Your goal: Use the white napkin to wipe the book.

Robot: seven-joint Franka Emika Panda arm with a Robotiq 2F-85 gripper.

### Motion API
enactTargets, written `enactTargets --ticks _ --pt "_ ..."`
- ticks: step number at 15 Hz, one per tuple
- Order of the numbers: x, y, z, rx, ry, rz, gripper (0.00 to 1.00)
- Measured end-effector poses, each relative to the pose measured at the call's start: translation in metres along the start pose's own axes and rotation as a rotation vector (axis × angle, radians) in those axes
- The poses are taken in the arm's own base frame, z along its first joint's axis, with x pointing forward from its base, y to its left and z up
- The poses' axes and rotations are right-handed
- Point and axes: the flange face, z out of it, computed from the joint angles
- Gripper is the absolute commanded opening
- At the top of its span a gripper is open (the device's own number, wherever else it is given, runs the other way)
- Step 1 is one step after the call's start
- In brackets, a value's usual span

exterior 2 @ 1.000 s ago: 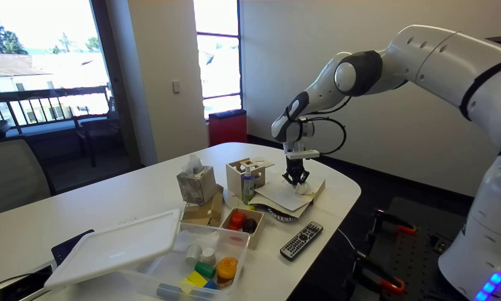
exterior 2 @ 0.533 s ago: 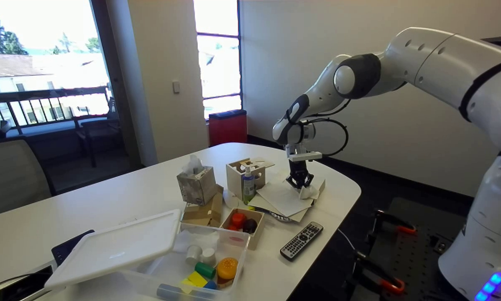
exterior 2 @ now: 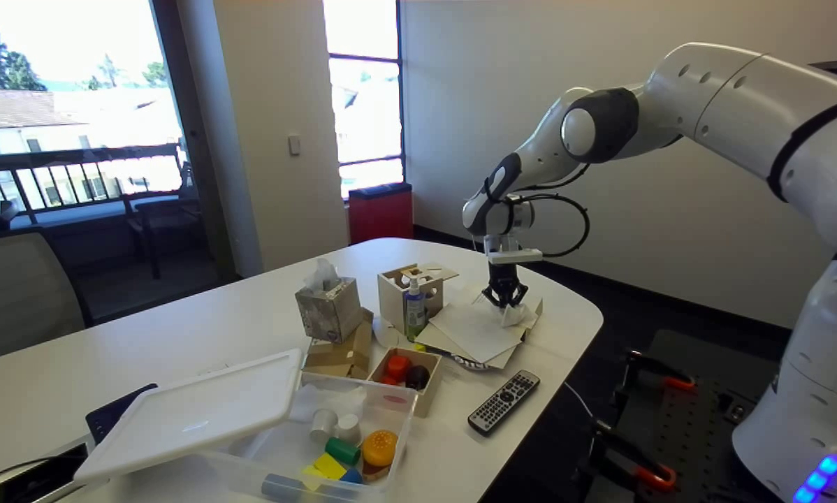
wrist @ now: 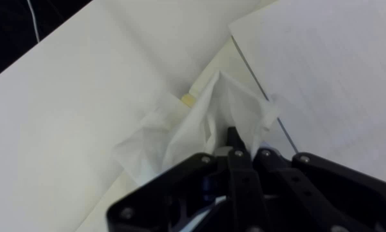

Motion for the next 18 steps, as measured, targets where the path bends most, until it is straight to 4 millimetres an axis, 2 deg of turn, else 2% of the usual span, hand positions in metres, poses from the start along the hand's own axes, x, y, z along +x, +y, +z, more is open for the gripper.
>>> enactTargets --ticks 12,18 --pt "0.015 0.065 -0.012 0.129 0.035 0.162 0.00" --pt "0.019 0.075 -0.025 0.142 0.084 0.212 0.00"
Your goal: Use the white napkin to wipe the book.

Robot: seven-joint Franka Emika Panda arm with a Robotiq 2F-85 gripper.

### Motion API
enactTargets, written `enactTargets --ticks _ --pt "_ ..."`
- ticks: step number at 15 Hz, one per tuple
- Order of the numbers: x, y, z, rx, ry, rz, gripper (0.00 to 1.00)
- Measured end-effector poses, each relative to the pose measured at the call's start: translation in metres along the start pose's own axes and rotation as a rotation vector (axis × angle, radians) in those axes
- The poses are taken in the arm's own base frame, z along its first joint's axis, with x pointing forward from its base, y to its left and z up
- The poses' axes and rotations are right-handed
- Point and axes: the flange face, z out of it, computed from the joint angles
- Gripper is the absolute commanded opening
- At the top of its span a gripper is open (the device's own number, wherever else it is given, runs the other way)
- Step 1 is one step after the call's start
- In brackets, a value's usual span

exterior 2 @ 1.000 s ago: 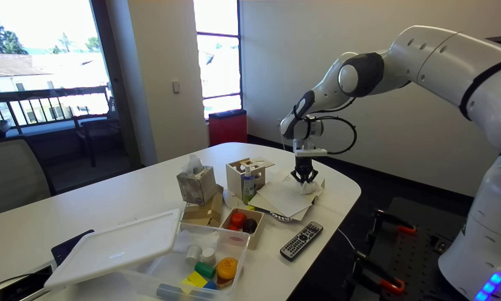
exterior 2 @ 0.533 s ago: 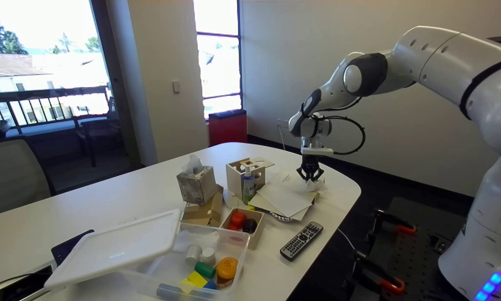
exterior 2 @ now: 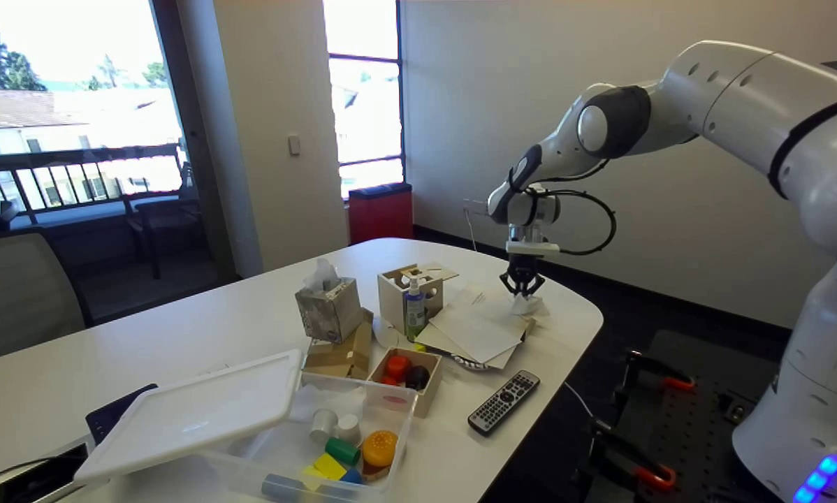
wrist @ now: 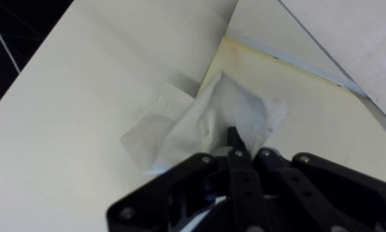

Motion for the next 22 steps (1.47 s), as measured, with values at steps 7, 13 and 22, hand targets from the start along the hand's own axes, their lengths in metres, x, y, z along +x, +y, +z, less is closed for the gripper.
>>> enactTargets --ticks 7,13,22 --pt "0.008 -0.007 -0.015 0.007 0.104 0.030 0.00" --pt "-0.012 -0.070 -0.043 -0.046 0.169 -0.094 0.00" --pt "-0.036 -0.136 -0.041 -0.022 0.152 -0.293 0.00"
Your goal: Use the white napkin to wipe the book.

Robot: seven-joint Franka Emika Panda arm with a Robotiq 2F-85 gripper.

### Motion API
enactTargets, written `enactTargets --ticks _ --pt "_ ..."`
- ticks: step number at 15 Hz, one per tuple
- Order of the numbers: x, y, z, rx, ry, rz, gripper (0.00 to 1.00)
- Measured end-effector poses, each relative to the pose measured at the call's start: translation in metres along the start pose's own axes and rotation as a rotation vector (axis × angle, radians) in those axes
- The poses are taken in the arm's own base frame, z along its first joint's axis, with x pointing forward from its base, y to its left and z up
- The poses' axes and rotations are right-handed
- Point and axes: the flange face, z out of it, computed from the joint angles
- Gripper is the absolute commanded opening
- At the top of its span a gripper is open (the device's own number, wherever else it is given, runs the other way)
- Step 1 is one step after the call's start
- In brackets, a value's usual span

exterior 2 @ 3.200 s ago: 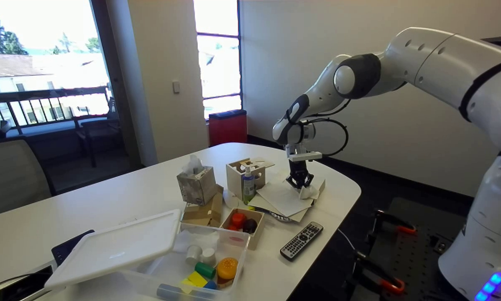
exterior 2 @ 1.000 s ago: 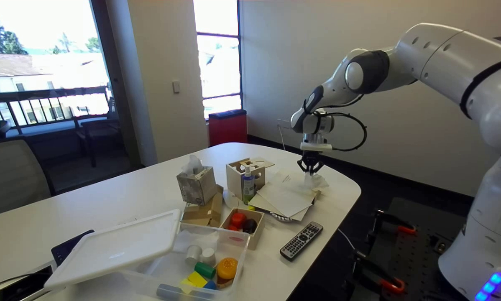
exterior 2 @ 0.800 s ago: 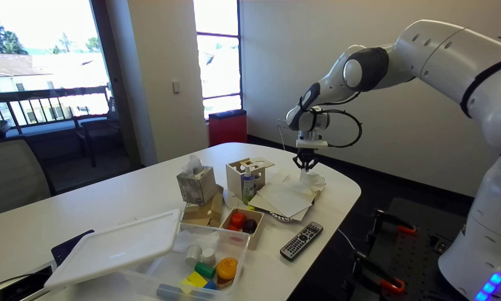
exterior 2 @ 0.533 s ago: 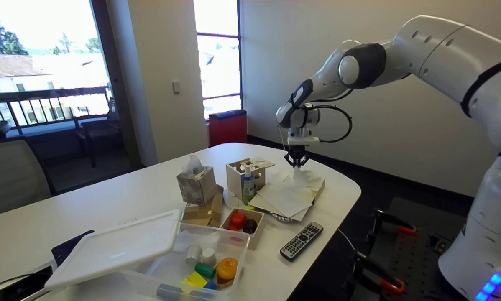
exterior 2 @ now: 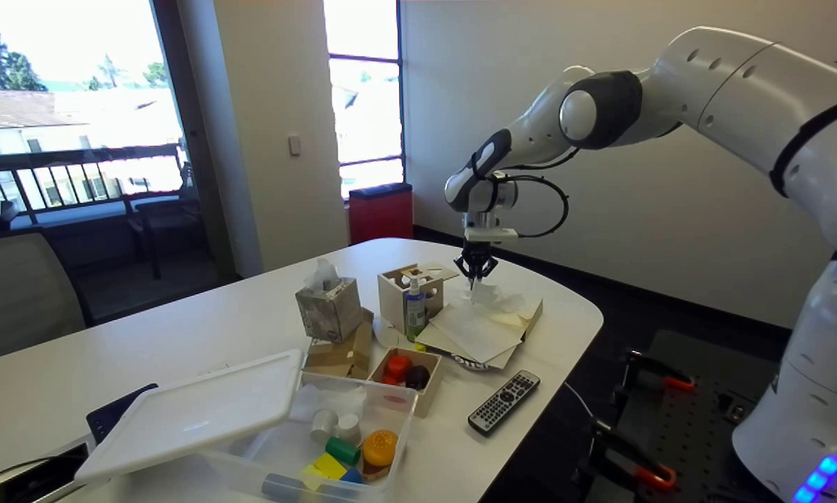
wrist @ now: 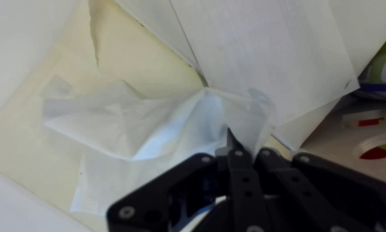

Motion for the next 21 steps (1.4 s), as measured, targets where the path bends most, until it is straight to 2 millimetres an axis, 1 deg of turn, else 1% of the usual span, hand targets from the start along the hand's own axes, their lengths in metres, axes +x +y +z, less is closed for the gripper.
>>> enactTargets --ticks 1,3,5,7,11,16,19,21 --pt "0.001 -0.001 0.002 0.041 -0.004 -0.010 0.00" --pt "0.007 0.005 0.005 0.118 -0.007 -0.017 0.00" --pt "0.013 0.018 0.007 0.159 -0.004 -0.010 0.00" --pt "0.020 0.033 0.009 0.162 0.004 0.008 0.00" --pt "0.030 0.056 0.012 0.118 0.024 0.027 0.00" --pt "0.036 0.086 0.018 -0.025 0.041 0.113 0.00" --pt "0.039 0.092 0.009 -0.067 0.068 0.132 0.00" --pt "0.044 0.084 -0.009 -0.072 0.114 0.120 0.00"
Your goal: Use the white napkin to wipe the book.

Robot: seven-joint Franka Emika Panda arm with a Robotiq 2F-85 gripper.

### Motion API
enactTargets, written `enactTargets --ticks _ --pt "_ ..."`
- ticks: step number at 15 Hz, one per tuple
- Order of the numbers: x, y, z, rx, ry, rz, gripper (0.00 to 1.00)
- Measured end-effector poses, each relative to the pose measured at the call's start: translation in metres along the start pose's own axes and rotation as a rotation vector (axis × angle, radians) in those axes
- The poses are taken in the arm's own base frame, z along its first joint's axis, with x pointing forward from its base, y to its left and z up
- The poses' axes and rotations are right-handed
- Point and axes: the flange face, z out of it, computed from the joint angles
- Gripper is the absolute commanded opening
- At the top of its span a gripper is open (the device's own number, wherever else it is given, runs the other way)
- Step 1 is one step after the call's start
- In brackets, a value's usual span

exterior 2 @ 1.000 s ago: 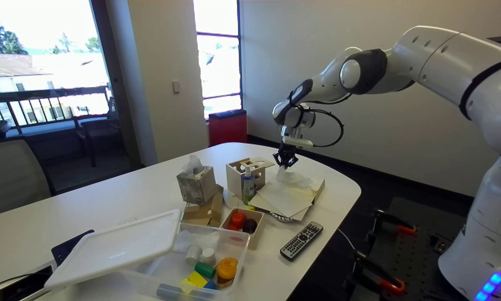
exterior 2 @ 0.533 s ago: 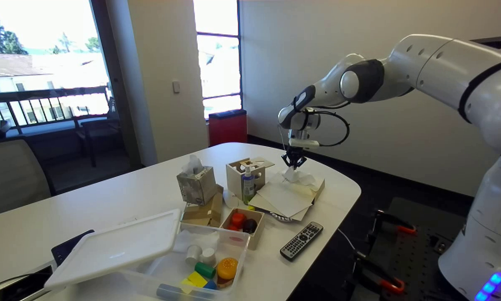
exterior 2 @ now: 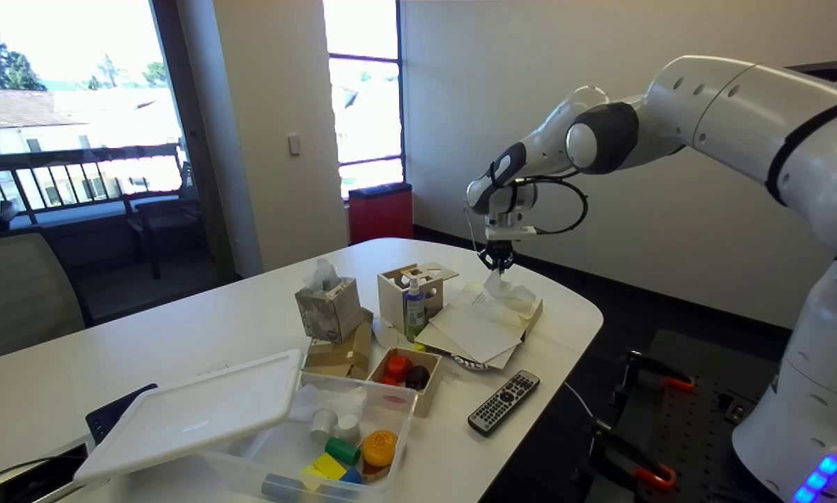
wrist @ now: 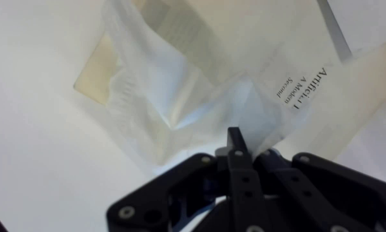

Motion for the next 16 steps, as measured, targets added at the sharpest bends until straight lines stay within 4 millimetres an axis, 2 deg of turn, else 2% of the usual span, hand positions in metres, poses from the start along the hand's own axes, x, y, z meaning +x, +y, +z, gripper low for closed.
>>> enactTargets --ticks 2,4,8,10,12,16 --pt "0.003 -0.017 -0.029 0.010 0.059 -0.020 0.00" --pt "0.002 -0.042 -0.067 0.021 0.124 -0.050 0.00" --pt "-0.024 -0.103 -0.139 0.046 0.229 -0.144 0.00" --pt "-0.047 -0.140 -0.168 0.069 0.272 -0.237 0.00" --pt "-0.077 -0.182 -0.189 0.099 0.296 -0.355 0.00" --pt "-0.157 -0.272 -0.211 0.168 0.280 -0.589 0.00"
